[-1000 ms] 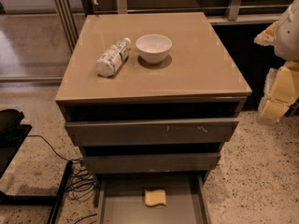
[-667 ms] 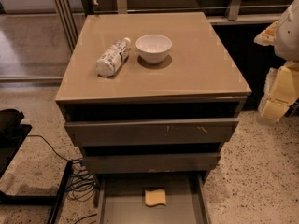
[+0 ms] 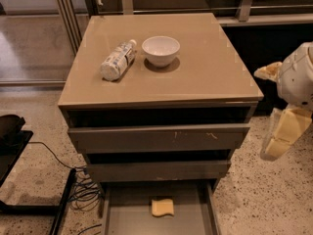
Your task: Pick sponge from bottom drawer and place on counter
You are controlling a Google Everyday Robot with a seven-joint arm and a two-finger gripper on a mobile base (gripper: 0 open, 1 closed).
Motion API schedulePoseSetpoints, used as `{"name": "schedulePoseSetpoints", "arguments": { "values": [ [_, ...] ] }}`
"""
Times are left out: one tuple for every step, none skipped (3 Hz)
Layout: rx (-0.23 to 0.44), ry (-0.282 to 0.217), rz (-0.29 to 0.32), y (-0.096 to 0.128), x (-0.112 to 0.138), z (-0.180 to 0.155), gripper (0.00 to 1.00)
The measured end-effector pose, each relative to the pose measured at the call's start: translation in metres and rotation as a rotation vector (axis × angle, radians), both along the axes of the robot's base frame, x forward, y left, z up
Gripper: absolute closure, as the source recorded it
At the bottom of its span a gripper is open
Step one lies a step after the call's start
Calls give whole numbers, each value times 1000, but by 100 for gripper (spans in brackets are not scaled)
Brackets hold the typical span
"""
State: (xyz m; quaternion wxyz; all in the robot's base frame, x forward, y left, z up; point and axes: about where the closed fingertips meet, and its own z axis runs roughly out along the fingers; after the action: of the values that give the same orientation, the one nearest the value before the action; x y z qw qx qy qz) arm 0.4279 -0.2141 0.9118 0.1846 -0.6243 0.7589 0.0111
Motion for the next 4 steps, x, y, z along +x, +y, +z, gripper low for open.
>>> {"name": "schedulePoseSetpoints", "arguments": {
  "values": [
    [56,-13,52,1,-3,-66,0],
    [38,-16,59,7,-2,-137,0],
    [34,-71,42,6,9,-142,0],
    [34,-72,42,6,10,-141,0]
  ]
}}
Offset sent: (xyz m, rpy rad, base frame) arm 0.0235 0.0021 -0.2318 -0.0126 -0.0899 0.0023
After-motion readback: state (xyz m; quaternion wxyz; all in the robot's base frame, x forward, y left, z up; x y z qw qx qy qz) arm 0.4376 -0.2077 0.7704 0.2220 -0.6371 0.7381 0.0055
